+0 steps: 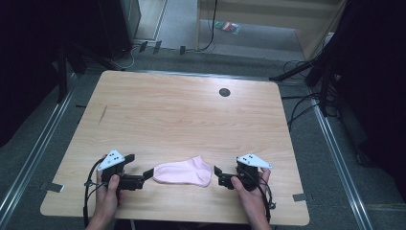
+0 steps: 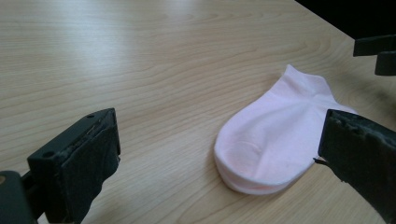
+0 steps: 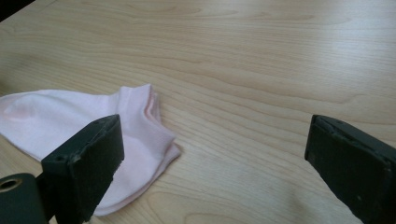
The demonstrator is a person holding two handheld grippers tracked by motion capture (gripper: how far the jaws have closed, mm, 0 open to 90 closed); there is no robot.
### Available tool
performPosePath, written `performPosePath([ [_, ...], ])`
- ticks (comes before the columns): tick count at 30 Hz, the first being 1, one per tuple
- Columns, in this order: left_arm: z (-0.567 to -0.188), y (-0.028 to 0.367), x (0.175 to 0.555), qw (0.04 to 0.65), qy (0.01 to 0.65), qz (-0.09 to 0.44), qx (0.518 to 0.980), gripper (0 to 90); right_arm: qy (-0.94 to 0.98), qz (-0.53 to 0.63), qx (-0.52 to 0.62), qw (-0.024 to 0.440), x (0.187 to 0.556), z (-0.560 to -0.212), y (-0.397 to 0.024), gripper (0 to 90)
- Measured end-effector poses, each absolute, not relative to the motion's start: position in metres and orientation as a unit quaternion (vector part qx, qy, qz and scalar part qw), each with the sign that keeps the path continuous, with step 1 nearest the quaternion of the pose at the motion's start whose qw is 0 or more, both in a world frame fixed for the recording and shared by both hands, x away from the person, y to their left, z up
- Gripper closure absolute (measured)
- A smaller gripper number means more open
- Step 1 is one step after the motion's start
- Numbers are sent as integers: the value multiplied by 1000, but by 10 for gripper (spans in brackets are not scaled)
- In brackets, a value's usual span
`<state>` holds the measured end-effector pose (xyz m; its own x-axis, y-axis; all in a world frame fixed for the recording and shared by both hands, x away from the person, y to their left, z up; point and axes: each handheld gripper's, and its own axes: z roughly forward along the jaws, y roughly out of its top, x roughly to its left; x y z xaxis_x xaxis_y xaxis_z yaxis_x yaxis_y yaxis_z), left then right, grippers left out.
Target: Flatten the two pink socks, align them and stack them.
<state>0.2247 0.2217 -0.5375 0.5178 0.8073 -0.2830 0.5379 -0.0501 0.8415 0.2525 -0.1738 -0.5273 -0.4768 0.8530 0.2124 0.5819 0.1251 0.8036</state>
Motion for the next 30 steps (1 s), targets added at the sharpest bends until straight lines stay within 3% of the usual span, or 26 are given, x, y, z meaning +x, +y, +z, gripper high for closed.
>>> performPosePath([
  [15,-539,270,225,488,523,179,675,0,722,446,497,182,253,-525,-209,71],
  [30,-541,304,221,460,548,223,662,0,673,442,551,219,250,-523,-276,119],
])
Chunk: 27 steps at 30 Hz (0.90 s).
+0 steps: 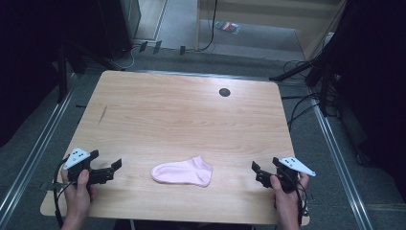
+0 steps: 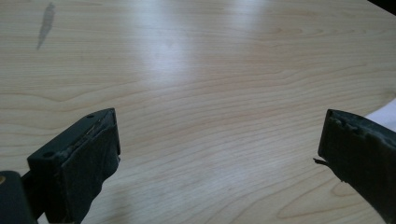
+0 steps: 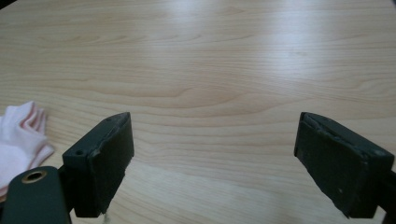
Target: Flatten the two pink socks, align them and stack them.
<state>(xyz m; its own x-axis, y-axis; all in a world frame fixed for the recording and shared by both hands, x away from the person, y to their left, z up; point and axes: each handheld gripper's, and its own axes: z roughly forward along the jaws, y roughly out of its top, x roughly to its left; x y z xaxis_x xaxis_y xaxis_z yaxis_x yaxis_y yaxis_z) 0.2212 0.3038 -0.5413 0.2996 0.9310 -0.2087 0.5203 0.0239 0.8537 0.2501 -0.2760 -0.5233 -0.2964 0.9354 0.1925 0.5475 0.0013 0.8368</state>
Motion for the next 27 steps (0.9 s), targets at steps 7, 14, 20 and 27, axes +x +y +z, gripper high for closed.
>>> performPosePath([
  [7,-543,327,217,453,569,237,644,0,657,439,570,227,249,-528,-303,123],
  [14,-544,349,212,448,587,246,627,0,650,428,586,225,244,-535,-323,123],
  [20,-544,361,207,438,594,261,622,0,650,424,589,226,238,-538,-334,123],
  [27,-545,376,200,429,603,274,614,0,647,417,595,230,231,-541,-347,123],
])
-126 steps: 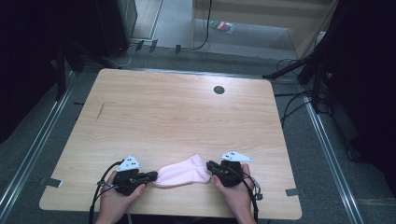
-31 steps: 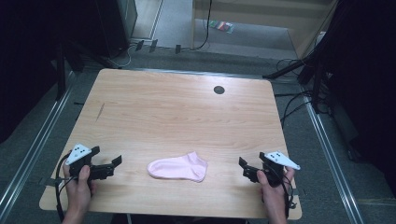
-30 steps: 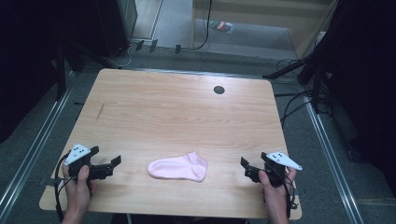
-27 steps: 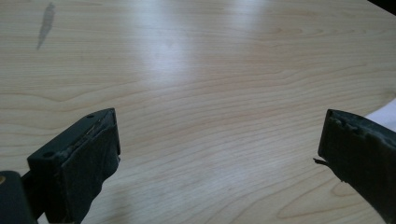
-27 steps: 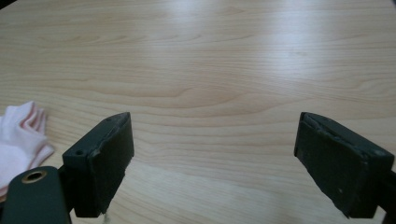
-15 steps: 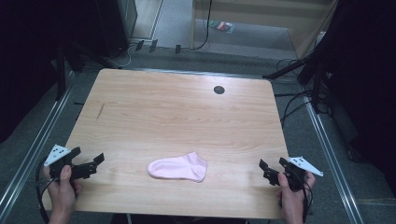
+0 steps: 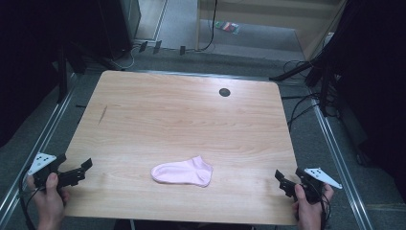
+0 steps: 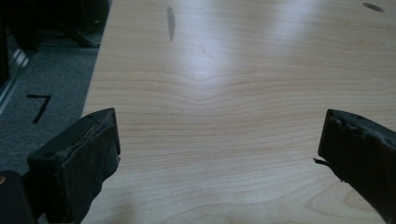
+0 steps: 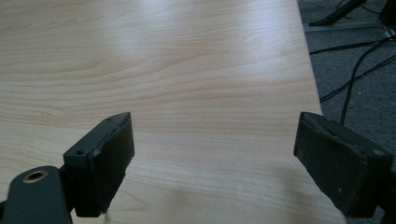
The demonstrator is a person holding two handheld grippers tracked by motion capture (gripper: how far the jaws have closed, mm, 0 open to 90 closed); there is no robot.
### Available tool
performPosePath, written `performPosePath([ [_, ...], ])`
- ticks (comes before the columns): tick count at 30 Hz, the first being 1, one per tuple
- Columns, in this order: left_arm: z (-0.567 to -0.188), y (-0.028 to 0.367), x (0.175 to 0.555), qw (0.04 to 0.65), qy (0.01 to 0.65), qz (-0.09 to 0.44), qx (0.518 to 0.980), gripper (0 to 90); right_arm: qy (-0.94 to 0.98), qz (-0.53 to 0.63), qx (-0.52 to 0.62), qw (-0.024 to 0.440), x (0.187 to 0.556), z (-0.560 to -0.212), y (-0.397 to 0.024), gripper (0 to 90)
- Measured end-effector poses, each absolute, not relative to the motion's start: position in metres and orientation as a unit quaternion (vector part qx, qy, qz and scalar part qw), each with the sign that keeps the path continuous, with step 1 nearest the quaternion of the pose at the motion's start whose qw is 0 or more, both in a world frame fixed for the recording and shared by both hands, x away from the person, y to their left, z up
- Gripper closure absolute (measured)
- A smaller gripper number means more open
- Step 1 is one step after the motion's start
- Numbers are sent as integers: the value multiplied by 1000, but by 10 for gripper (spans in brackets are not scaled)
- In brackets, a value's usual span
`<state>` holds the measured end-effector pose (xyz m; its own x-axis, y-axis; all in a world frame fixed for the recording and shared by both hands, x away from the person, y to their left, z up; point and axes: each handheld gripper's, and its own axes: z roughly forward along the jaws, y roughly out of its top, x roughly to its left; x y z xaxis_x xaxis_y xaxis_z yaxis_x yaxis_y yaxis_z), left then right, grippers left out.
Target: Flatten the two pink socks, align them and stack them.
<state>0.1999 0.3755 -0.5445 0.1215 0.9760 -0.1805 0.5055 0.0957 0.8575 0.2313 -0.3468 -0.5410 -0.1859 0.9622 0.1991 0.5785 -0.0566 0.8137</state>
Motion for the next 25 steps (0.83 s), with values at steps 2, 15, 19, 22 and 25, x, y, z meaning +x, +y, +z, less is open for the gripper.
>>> performPosePath([
  [2,-544,378,198,431,608,279,605,0,646,418,595,233,228,-542,-351,123],
  [15,-547,363,199,430,591,288,619,0,640,417,606,223,219,-547,-359,122],
  [19,-549,363,201,429,593,284,619,0,641,416,607,221,219,-547,-358,122],
  [22,-550,363,202,428,593,279,622,0,641,415,606,221,219,-547,-358,123],
  [25,-551,362,204,425,593,278,624,0,641,416,605,224,220,-547,-358,126],
])
